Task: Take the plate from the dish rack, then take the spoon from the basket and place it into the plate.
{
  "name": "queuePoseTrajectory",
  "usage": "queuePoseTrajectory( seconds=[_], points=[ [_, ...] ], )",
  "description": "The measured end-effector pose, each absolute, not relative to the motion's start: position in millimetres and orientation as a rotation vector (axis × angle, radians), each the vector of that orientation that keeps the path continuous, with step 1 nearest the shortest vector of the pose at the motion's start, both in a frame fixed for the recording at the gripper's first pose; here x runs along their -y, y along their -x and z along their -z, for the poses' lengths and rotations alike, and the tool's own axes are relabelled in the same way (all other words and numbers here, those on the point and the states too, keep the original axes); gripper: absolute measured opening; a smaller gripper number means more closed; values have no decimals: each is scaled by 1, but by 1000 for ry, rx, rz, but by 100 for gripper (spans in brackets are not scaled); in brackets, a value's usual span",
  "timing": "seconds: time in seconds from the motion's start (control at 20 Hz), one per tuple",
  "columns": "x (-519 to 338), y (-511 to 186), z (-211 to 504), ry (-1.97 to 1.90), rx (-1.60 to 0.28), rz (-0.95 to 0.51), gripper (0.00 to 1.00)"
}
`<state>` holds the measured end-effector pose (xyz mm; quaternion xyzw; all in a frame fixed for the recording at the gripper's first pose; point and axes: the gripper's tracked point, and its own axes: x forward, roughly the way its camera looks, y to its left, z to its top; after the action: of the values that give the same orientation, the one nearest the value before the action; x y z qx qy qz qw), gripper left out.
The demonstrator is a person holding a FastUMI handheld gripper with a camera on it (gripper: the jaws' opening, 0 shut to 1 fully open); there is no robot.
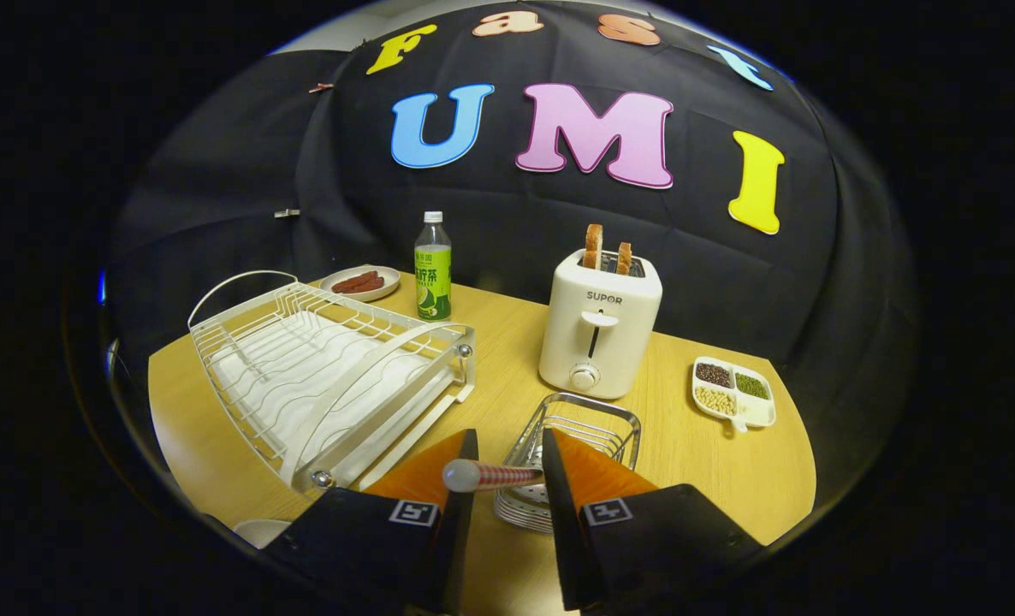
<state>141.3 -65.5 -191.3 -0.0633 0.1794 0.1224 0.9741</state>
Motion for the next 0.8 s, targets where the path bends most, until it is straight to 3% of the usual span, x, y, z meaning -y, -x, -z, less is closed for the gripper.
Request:
queuePoseTrajectory(
  seconds=[0.3,0.4,0.8],
  points=[
    [66,-137,164,98,-332,-262,45],
    [67,-137,162,127,-324,-254,29],
    [77,-141,156,158,-324,-230,22]
  ],
)
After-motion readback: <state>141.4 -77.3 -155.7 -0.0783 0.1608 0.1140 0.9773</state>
